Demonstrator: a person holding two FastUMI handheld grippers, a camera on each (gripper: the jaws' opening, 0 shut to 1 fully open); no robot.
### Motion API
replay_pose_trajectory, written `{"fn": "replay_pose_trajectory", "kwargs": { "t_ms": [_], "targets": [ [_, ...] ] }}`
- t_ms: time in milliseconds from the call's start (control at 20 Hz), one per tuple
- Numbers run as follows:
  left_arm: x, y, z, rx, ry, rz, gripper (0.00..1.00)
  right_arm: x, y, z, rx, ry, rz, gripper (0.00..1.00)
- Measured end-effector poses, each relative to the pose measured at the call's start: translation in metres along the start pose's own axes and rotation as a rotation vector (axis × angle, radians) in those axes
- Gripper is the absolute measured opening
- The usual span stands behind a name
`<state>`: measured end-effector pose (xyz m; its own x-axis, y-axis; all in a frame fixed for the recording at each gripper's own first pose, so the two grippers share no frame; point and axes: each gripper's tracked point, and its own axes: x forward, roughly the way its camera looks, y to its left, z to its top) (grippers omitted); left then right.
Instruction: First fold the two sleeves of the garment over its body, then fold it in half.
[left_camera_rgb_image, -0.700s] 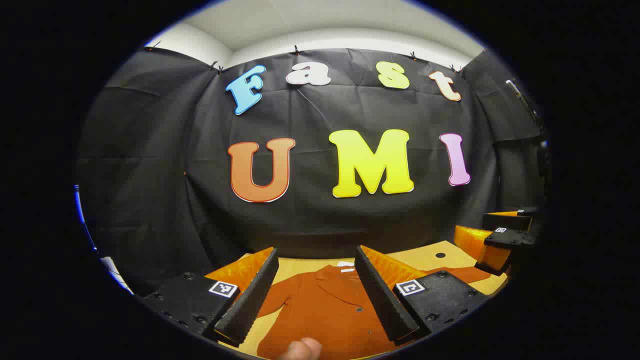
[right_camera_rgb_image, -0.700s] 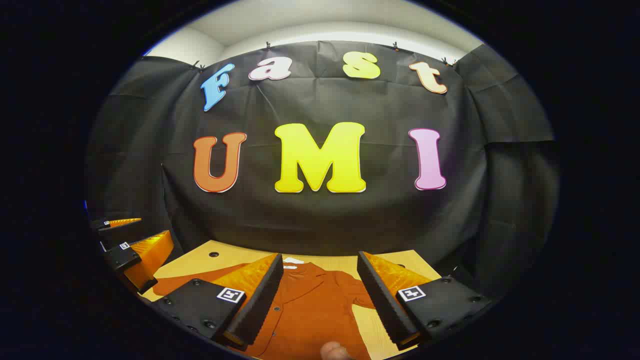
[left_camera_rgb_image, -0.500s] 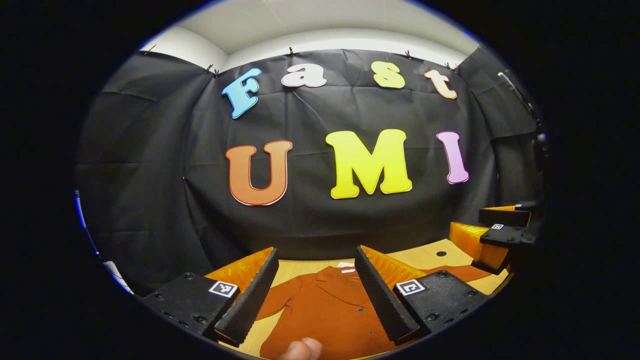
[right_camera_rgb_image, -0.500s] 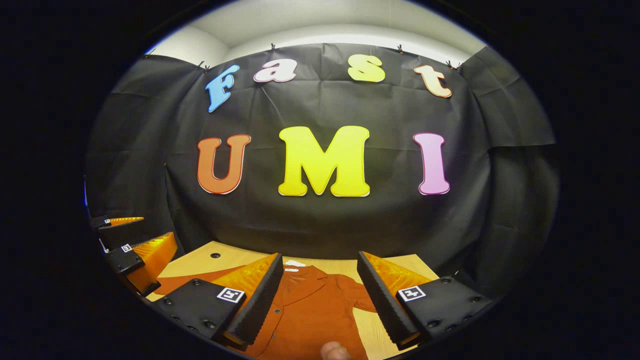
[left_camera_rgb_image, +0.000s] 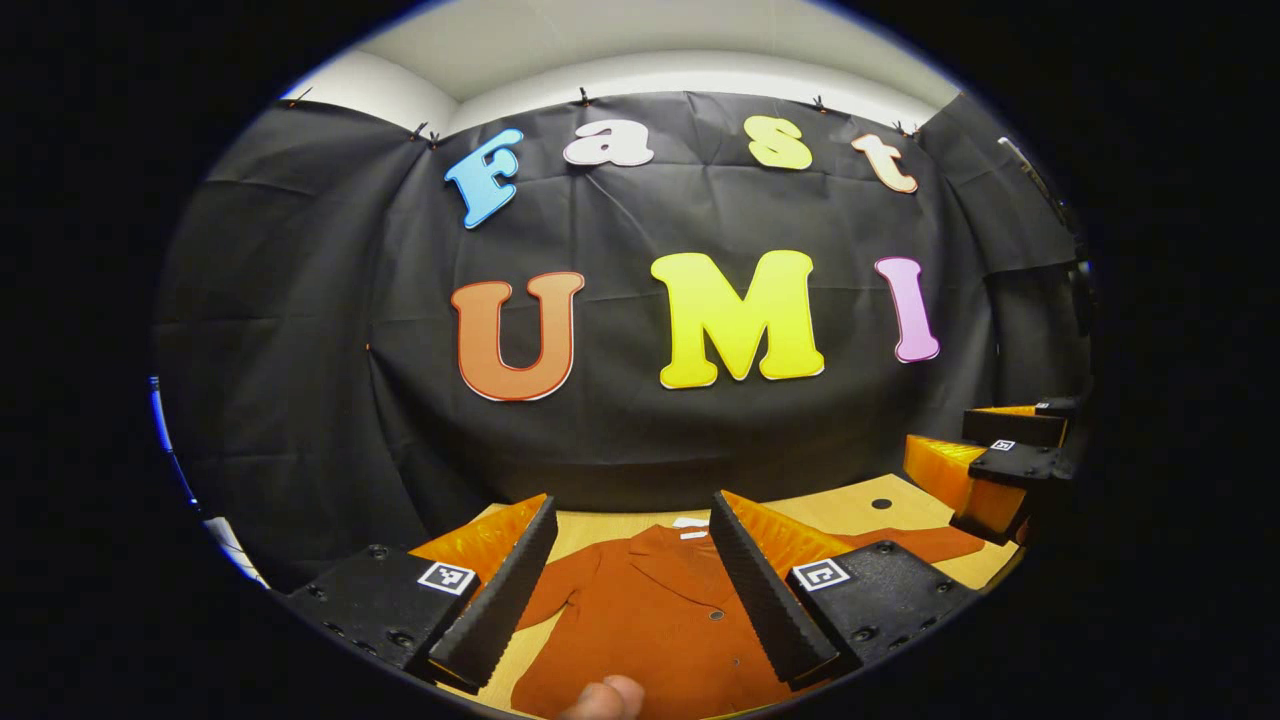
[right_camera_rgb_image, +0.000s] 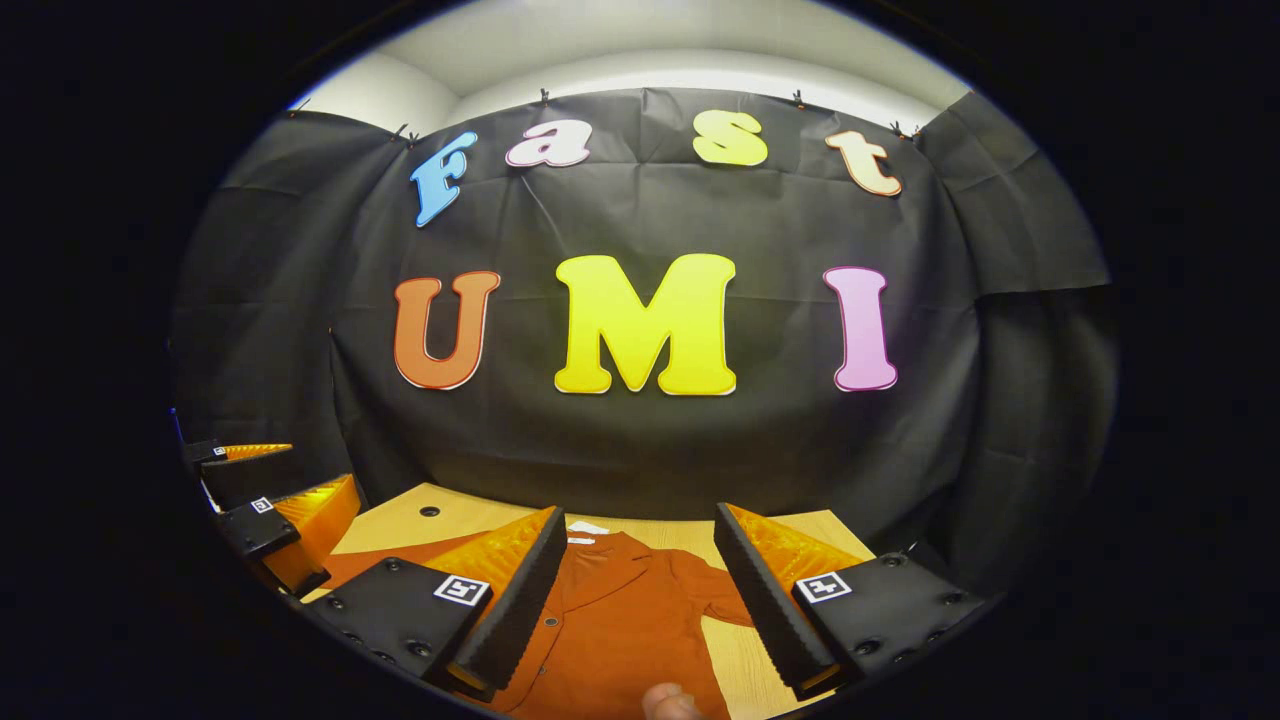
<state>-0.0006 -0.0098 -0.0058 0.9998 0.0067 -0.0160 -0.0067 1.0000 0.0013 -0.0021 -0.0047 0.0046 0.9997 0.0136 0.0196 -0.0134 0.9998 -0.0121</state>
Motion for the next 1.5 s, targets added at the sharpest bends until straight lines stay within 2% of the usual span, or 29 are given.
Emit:
{"fn": "replay_pose_trajectory", "kwargs": {
  "t_ms": [250, 500, 750, 900, 1000, 1200, 1300, 1400, 1500],
  "targets": [
    [-0.001, -0.005, -0.006, -0.005, 0.018, 0.006, 0.99, -0.001, -0.004, 0.003, -0.011, -0.006, 0.001, 0.95],
    [0.002, -0.019, -0.011, -0.009, 0.036, -0.005, 0.99, 0.002, -0.028, -0.007, 0.004, 0.009, -0.038, 0.95],
    [0.006, -0.035, -0.021, -0.024, 0.07, 0.008, 0.99, 0.029, -0.119, -0.028, 0.006, 0.04, -0.185, 0.93],
    [0.005, -0.054, -0.022, -0.127, 0.081, -0.033, 0.99, 0.052, -0.186, -0.074, 0.052, 0.162, -0.241, 0.94],
    [0.007, -0.068, -0.021, -0.173, 0.088, -0.057, 0.99, 0.066, -0.244, -0.119, 0.045, 0.283, -0.314, 0.95],
    [0.011, -0.076, -0.031, -0.096, 0.117, 0.006, 0.99, 0.087, -0.347, -0.201, 0.0, 0.452, -0.419, 0.95],
    [0.012, -0.083, -0.033, -0.082, 0.124, 0.031, 0.99, 0.093, -0.387, -0.24, 0.03, 0.545, -0.466, 0.95],
    [0.011, -0.09, -0.031, -0.078, 0.127, 0.058, 0.99, 0.101, -0.415, -0.276, 0.096, 0.646, -0.499, 0.94],
    [0.01, -0.093, -0.028, -0.059, 0.12, 0.08, 0.99, 0.104, -0.422, -0.299, 0.139, 0.761, -0.511, 0.94]
  ]
}}
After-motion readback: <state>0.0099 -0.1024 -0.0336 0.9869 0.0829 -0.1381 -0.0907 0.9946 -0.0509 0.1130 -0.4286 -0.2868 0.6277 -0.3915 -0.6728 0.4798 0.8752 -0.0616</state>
